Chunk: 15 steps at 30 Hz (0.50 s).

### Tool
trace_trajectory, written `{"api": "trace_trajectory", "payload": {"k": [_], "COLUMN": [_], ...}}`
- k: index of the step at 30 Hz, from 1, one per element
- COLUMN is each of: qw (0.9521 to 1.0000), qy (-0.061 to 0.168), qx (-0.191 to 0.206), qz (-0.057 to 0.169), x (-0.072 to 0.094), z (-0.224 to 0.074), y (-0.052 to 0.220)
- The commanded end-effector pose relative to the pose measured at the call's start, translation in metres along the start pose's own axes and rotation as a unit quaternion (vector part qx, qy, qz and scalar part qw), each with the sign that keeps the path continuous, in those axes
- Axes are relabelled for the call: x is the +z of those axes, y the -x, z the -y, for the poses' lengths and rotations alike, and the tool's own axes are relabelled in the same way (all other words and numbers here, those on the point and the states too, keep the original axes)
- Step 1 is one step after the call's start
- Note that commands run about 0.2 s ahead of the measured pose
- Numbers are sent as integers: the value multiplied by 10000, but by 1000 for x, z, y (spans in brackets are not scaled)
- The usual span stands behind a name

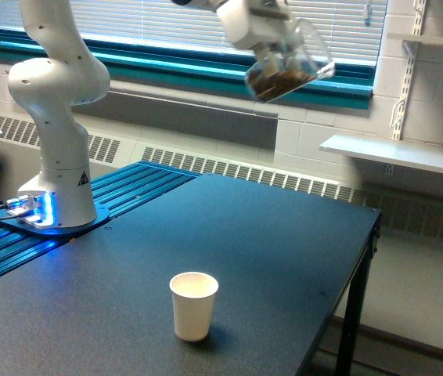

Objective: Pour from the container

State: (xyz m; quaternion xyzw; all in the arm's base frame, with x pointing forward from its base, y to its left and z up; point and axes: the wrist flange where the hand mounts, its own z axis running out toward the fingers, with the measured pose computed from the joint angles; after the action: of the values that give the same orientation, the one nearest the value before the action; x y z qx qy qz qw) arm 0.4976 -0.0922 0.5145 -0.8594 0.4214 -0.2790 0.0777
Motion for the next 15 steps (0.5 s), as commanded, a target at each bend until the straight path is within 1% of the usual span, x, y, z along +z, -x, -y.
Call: {"api": "trace_trajectory", "payload": {"k": [1,8,15], "qw": [9999,9991,9977], "qy": [52,182,226], "qx": [120,356,578], "qz": [38,121,272], "x": [9,26,43], "z": [-21,-48,-71], "y": [3,2,7]}}
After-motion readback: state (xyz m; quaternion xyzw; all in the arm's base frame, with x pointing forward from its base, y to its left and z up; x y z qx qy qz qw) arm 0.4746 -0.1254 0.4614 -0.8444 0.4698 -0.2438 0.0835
